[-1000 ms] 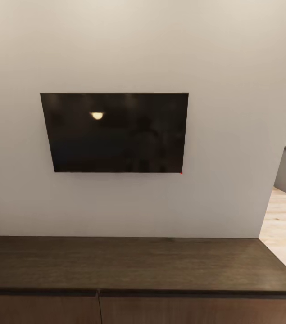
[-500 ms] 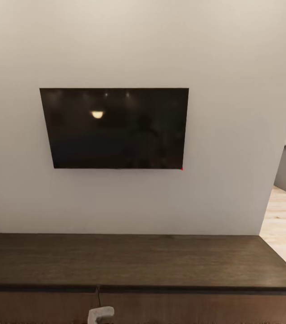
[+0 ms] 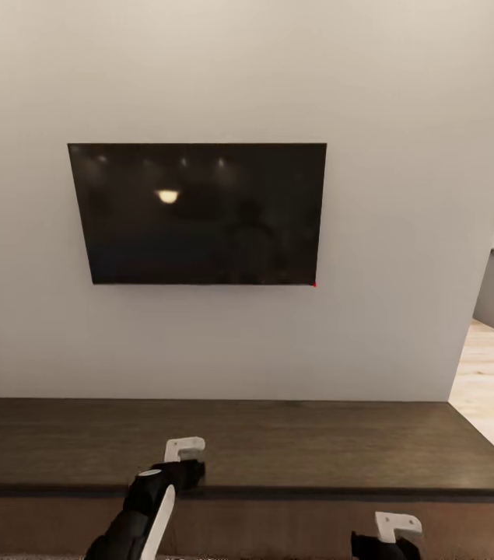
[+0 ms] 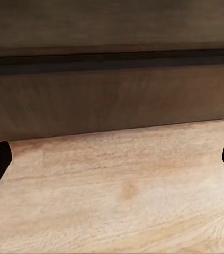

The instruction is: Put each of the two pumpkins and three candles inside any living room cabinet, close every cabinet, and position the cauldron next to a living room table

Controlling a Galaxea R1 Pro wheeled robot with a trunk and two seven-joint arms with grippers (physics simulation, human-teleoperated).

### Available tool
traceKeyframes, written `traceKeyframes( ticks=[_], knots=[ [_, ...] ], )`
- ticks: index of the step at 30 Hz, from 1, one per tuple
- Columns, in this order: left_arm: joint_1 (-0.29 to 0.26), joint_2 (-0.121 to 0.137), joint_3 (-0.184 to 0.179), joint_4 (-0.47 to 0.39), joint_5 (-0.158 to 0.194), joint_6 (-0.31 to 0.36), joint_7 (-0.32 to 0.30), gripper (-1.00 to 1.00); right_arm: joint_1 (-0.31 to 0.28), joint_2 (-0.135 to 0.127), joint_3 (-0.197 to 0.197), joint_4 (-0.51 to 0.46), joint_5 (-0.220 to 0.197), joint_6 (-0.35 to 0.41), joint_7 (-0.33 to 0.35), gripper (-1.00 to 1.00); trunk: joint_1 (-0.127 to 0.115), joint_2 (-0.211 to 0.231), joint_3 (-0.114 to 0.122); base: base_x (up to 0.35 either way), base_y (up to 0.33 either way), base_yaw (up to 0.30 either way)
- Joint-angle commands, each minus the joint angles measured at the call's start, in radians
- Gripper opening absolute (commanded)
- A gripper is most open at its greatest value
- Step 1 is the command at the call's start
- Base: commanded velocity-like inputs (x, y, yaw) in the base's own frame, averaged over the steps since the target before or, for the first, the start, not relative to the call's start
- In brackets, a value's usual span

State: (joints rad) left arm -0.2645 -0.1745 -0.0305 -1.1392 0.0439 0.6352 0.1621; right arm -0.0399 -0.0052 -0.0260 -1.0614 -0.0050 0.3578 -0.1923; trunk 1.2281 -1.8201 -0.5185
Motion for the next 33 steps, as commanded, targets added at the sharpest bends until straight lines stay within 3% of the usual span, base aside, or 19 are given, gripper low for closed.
traceKeyframes(
  ticks=[1,5,6,7,12,17,20,24,28,33],
  knots=[
    [-0.017,0.000,-0.001,-0.005,0.005,0.006,0.007,1.00,-0.001,0.006,0.002,-0.021,-0.001,0.009,-0.004,1.00,0.004,-0.008,-0.005,0.000,0.000,0.000],
    [-0.064,0.000,0.000,-0.013,0.034,0.007,0.007,1.00,-0.003,0.076,0.003,-0.085,0.003,0.013,-0.017,1.00,0.019,-0.036,-0.017,0.000,0.000,0.000],
    [-0.066,0.000,0.000,-0.013,0.042,0.007,0.007,1.00,-0.003,0.082,0.003,-0.097,0.003,0.013,-0.025,1.00,0.023,-0.043,-0.020,0.000,0.000,0.000],
    [-0.074,0.000,0.002,0.009,0.069,0.004,0.003,1.00,-0.003,0.112,0.008,-0.147,0.001,0.011,-0.101,1.00,0.027,-0.050,-0.023,0.000,0.000,0.000],
    [-0.076,0.000,0.003,0.029,0.073,0.001,-0.004,1.00,-0.005,0.149,0.032,-0.174,0.005,0.004,-0.131,1.00,0.046,-0.085,-0.039,0.000,0.000,0.000],
    [-0.076,0.000,0.005,0.033,0.078,0.002,-0.011,1.00,-0.006,0.164,0.124,-0.195,0.010,0.002,-0.169,1.00,0.065,-0.120,-0.055,0.000,0.000,0.000],
    [-0.076,0.004,0.006,0.034,0.080,0.001,-0.010,1.00,-0.006,0.166,0.149,-0.207,0.011,0.001,-0.187,1.00,0.077,-0.141,-0.064,0.000,0.000,0.000],
    [-0.076,0.006,0.007,0.036,0.081,0.000,-0.008,1.00,-0.007,0.167,0.157,-0.228,0.011,0.001,-0.193,1.00,0.092,-0.169,-0.077,0.000,0.000,0.000],
    [-0.076,0.003,0.003,0.117,0.143,-0.049,-0.006,1.00,-0.009,0.165,0.167,-0.158,0.013,-0.050,-0.196,1.00,0.107,-0.197,-0.089,0.000,0.000,0.000],
    [-0.076,0.003,0.003,0.132,0.150,-0.078,-0.005,1.00,-0.009,0.164,0.167,-0.150,0.014,-0.062,-0.196,1.00,0.127,-0.232,-0.105,0.000,0.000,0.000]
  ],
)
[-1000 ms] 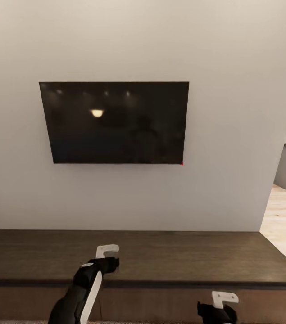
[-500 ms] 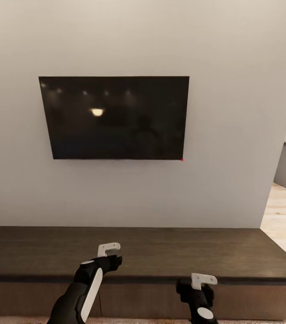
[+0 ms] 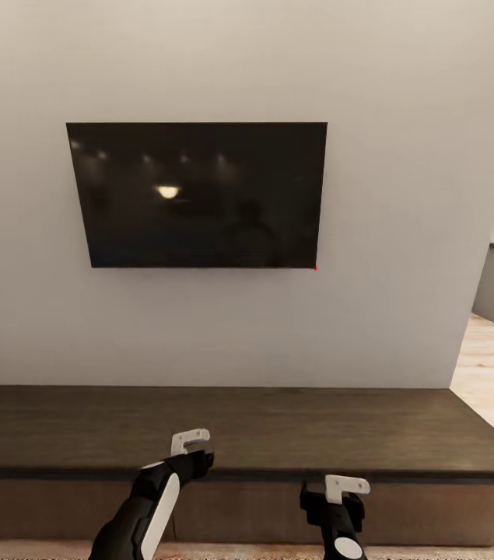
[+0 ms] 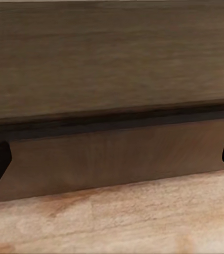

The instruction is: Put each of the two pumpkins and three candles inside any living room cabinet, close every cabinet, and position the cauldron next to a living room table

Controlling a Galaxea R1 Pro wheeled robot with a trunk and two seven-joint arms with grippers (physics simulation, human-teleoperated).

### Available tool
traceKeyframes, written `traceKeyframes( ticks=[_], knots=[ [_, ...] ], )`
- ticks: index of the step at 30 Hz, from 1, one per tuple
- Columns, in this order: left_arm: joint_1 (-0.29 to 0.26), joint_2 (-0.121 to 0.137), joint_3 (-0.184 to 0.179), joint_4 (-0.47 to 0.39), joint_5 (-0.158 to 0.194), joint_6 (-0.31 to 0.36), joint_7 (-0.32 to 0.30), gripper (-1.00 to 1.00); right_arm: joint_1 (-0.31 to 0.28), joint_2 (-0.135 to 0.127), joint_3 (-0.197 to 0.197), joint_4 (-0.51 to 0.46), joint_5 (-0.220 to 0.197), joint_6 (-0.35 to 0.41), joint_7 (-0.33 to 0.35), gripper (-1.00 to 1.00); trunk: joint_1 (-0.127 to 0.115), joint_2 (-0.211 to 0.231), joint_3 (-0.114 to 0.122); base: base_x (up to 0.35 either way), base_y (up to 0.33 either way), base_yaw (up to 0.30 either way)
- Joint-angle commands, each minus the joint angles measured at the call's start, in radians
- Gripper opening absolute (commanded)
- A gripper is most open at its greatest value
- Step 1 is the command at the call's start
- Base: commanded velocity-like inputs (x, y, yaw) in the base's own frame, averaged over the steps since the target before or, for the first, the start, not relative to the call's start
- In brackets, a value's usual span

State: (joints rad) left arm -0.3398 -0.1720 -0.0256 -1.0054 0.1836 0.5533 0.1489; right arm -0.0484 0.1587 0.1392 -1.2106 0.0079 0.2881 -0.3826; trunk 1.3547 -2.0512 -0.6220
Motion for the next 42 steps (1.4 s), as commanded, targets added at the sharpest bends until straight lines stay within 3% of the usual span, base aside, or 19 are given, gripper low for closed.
traceKeyframes(
  ticks=[1,16,28,30,33,35,36,38,41,42],
  knots=[
    [0.000,0.000,-0.002,0.000,0.011,0.001,0.009,1.00,-0.001,0.000,0.002,0.000,0.001,0.006,-0.006,1.00,0.004,-0.008,-0.004,0.000,0.000,0.000],
    [-0.001,0.001,-0.002,0.026,0.013,-0.008,0.002,1.00,-0.001,-0.001,0.002,0.006,0.000,0.003,-0.006,1.00,0.061,-0.113,-0.051,0.000,0.000,0.000],
    [0.000,0.002,-0.001,0.039,0.013,-0.010,-0.010,1.00,-0.001,-0.001,0.002,0.015,-0.001,0.005,-0.004,1.00,0.061,-0.113,-0.051,0.000,0.000,0.000],
    [0.001,0.004,0.000,0.039,0.014,-0.009,-0.052,1.00,-0.001,-0.001,0.002,0.015,-0.002,0.005,-0.004,1.00,0.061,-0.113,-0.051,0.000,0.000,0.000],
    [0.003,0.012,0.002,0.065,0.015,-0.008,-0.177,1.00,-0.001,-0.002,0.001,0.016,0.000,0.005,-0.004,1.00,0.061,-0.113,-0.051,0.000,0.000,0.000],
    [0.005,0.037,0.002,0.101,0.014,-0.009,-0.296,1.00,-0.001,-0.003,0.005,0.016,0.008,0.004,-0.004,1.00,0.061,-0.113,-0.051,0.000,0.000,0.000],
    [0.005,0.057,0.002,0.111,0.014,-0.009,-0.352,1.00,-0.001,-0.003,0.016,0.016,0.025,0.004,-0.004,1.00,0.061,-0.113,-0.051,0.000,0.000,0.000],
    [0.005,0.096,0.003,0.128,0.014,-0.009,-0.458,1.00,-0.001,-0.003,0.078,0.021,0.094,0.003,-0.004,1.00,0.061,-0.113,-0.051,0.000,0.000,0.000],
    [0.005,0.112,0.003,0.149,0.014,-0.009,-0.517,1.00,-0.001,-0.004,0.138,0.053,0.156,-0.002,-0.004,1.00,0.061,-0.113,-0.051,0.000,0.000,0.000],
    [0.005,0.118,0.003,0.167,0.014,-0.010,-0.540,1.00,-0.001,-0.002,0.171,0.096,0.195,-0.007,-0.005,1.00,0.061,-0.113,-0.051,0.000,0.000,0.000]
  ],
)
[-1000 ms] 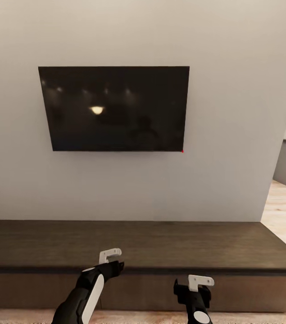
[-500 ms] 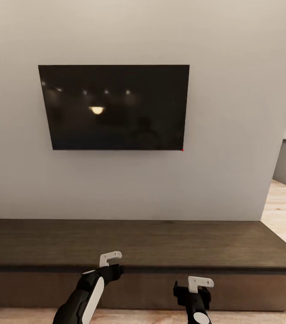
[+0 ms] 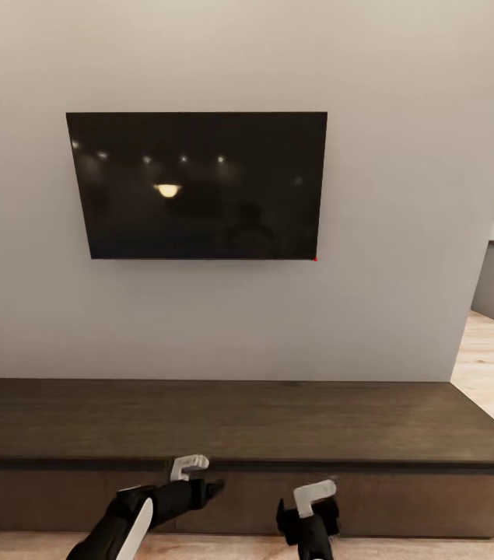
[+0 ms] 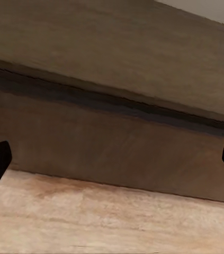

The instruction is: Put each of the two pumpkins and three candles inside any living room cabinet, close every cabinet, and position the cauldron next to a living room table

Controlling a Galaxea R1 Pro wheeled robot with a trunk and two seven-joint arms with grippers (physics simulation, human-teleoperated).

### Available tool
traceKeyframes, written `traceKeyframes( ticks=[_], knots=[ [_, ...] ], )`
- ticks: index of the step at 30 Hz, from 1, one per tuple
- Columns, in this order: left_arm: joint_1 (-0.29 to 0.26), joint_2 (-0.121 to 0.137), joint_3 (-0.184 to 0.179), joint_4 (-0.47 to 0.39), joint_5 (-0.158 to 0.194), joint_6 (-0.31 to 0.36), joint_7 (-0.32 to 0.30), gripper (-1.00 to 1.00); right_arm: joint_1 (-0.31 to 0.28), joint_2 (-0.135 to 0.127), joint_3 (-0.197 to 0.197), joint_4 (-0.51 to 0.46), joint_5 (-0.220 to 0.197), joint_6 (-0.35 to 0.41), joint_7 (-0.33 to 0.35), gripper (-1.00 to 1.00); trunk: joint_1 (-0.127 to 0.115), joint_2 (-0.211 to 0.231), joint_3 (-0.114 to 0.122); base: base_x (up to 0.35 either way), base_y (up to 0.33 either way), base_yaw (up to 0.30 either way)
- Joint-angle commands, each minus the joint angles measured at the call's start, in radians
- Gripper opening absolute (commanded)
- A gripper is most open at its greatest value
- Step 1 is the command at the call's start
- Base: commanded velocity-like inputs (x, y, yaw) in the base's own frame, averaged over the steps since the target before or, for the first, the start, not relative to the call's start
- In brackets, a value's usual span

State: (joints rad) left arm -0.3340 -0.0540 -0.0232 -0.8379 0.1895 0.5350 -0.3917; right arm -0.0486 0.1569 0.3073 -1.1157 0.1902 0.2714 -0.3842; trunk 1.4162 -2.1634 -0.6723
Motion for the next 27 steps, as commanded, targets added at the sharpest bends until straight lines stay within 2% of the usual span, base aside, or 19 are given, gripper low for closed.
traceKeyframes(
  ticks=[1,2,3,6,7,9,10,11,13,14,18,21,27],
  knots=[
    [0.000,0.002,0.000,0.008,0.008,0.008,-0.008,1.00,-0.001,0.002,0.015,0.024,0.033,0.007,-0.004,1.00,0.000,-0.001,-0.001,0.000,0.000,0.000],
    [0.000,0.004,0.000,0.016,0.008,0.007,-0.014,1.00,-0.002,0.004,0.025,0.047,0.054,0.005,-0.005,1.00,0.000,-0.001,-0.001,0.000,0.000,0.000],
    [0.000,0.007,0.000,0.029,0.007,0.007,-0.024,1.00,-0.008,0.012,0.040,0.084,0.101,0.004,-0.007,1.00,0.000,-0.001,-0.001,0.000,0.000,0.000],
    [0.000,0.011,0.000,0.040,0.007,0.007,-0.033,1.00,-0.037,0.018,0.052,0.137,0.179,0.004,-0.010,1.00,0.000,-0.001,-0.001,0.000,0.000,0.000],
    [-0.001,0.014,0.000,0.045,0.007,0.007,-0.037,1.00,-0.067,0.018,0.057,0.179,0.231,0.005,-0.013,1.00,0.000,-0.001,-0.001,0.000,0.000,0.000],
    [-0.001,0.018,0.000,0.048,0.007,0.007,-0.040,1.00,-0.101,0.018,0.060,0.226,0.278,0.008,-0.023,1.00,0.000,-0.001,-0.001,0.000,0.000,0.000],
    [0.000,0.023,0.000,0.051,0.007,0.007,-0.041,1.00,-0.135,0.018,0.062,0.281,0.319,0.013,-0.039,1.00,0.000,-0.001,-0.001,0.000,0.000,0.000],
    [0.000,0.025,0.000,0.052,0.007,0.007,-0.042,1.00,-0.153,0.018,0.063,0.312,0.336,0.016,-0.049,1.00,0.000,-0.001,-0.001,0.000,0.000,0.000],
    [0.000,0.029,0.000,0.053,0.007,0.007,-0.043,1.00,-0.186,0.018,0.064,0.377,0.361,0.022,-0.070,1.00,0.000,-0.001,-0.001,0.000,0.000,0.000],
    [0.000,0.032,0.000,0.057,0.007,0.007,-0.043,1.00,-0.217,0.018,0.064,0.442,0.377,0.025,-0.090,1.00,0.000,-0.001,-0.001,0.000,0.000,0.000],
    [0.000,0.037,0.000,0.065,0.007,0.007,-0.044,1.00,-0.270,0.018,0.066,0.548,0.398,0.032,-0.127,1.00,0.000,-0.001,-0.001,0.000,0.000,0.000],
    [0.000,0.039,0.000,0.067,0.007,0.007,-0.044,1.00,-0.284,0.018,0.067,0.575,0.405,0.047,-0.138,1.00,0.000,-0.001,-0.001,0.000,0.000,0.000],
    [0.000,0.039,0.000,0.070,0.007,0.008,-0.044,1.00,-0.306,0.018,0.068,0.597,0.461,0.100,-0.150,1.00,0.000,-0.001,-0.001,0.000,0.000,0.000]
  ],
)
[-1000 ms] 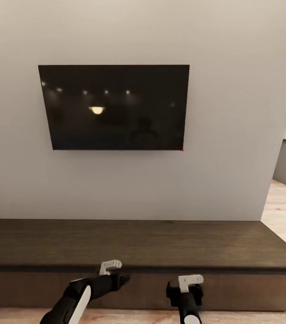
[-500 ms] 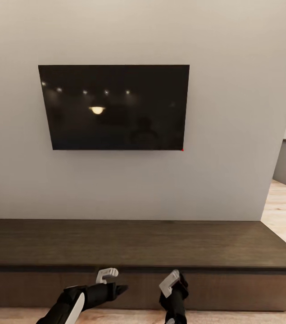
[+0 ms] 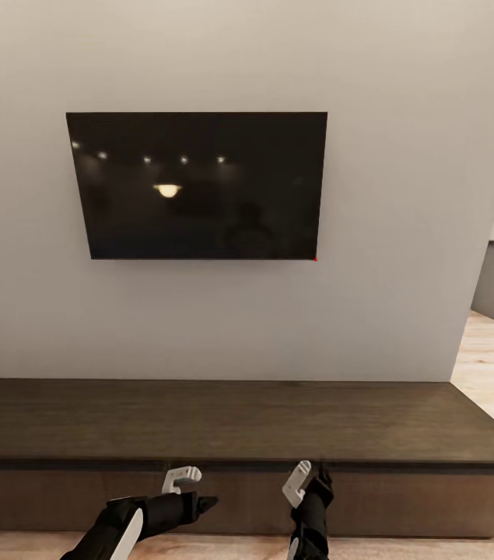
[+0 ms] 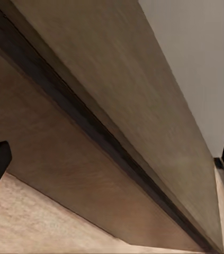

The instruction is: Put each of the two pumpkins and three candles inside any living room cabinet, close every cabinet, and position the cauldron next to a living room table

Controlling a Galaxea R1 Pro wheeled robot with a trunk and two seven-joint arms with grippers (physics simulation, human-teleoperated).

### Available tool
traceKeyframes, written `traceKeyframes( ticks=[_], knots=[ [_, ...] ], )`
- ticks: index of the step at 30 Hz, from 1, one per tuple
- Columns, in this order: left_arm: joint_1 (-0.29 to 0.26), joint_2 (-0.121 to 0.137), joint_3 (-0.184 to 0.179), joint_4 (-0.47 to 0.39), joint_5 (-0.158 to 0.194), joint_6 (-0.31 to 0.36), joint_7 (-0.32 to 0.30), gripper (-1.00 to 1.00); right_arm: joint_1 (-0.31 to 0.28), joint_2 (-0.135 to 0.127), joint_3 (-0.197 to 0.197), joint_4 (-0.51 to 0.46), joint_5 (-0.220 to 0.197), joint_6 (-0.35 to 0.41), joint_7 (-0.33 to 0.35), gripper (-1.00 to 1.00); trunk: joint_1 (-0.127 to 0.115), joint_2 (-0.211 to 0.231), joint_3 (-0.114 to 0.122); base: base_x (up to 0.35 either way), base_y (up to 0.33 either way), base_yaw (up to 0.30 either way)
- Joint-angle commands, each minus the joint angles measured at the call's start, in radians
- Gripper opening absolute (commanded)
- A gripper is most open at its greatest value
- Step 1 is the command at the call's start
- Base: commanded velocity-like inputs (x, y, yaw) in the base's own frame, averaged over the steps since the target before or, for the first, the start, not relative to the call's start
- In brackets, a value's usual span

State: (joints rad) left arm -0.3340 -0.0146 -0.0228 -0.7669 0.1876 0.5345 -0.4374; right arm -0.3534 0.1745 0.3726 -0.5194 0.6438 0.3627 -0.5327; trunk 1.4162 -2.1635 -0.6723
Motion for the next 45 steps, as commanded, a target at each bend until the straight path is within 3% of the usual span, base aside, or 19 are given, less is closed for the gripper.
traceKeyframes(
  ticks=[1,11,16,19,24,28,35,45],
  knots=[
    [0.000,0.000,0.000,-0.001,0.009,0.009,0.001,1.00,-0.006,0.000,0.002,0.001,0.012,0.010,-0.004,1.00,0.000,-0.001,-0.001,0.000,0.000,0.000],
    [-0.001,0.000,0.000,0.011,0.009,0.009,-0.001,1.00,-0.051,0.000,-0.003,0.012,0.027,-0.023,-0.060,1.00,0.000,-0.001,-0.001,0.000,0.000,0.000],
    [0.000,0.001,0.000,0.013,0.009,0.009,-0.001,1.00,-0.053,0.000,0.002,0.038,0.029,-0.032,-0.146,1.00,0.000,-0.001,-0.001,0.000,0.000,0.000],
    [-0.001,0.001,-0.001,0.014,0.009,0.009,-0.001,1.00,-0.053,0.000,0.019,0.113,0.038,-0.036,-0.177,1.00,0.000,-0.001,-0.001,0.000,0.000,0.000],
    [-0.001,0.000,-0.002,0.015,0.009,0.009,-0.001,1.00,-0.053,0.000,0.125,0.243,0.126,-0.045,-0.205,1.00,0.000,-0.001,-0.001,0.000,0.000,0.000],
    [-0.001,-0.001,-0.002,0.026,0.008,0.007,-0.002,1.00,-0.053,0.000,0.166,0.291,0.172,-0.048,-0.240,1.00,0.000,-0.001,-0.001,0.000,0.000,0.000],
    [-0.001,-0.002,-0.003,0.033,0.007,0.004,-0.003,1.00,-0.053,0.000,0.184,0.350,0.191,-0.116,-0.310,1.00,0.000,-0.001,-0.001,0.000,0.000,0.000],
    [0.000,-0.005,-0.004,0.036,0.009,-0.044,-0.003,1.00,-0.053,0.000,0.188,0.362,0.192,-0.168,-0.318,1.00,0.000,-0.001,-0.001,0.000,0.000,0.000]
  ],
)
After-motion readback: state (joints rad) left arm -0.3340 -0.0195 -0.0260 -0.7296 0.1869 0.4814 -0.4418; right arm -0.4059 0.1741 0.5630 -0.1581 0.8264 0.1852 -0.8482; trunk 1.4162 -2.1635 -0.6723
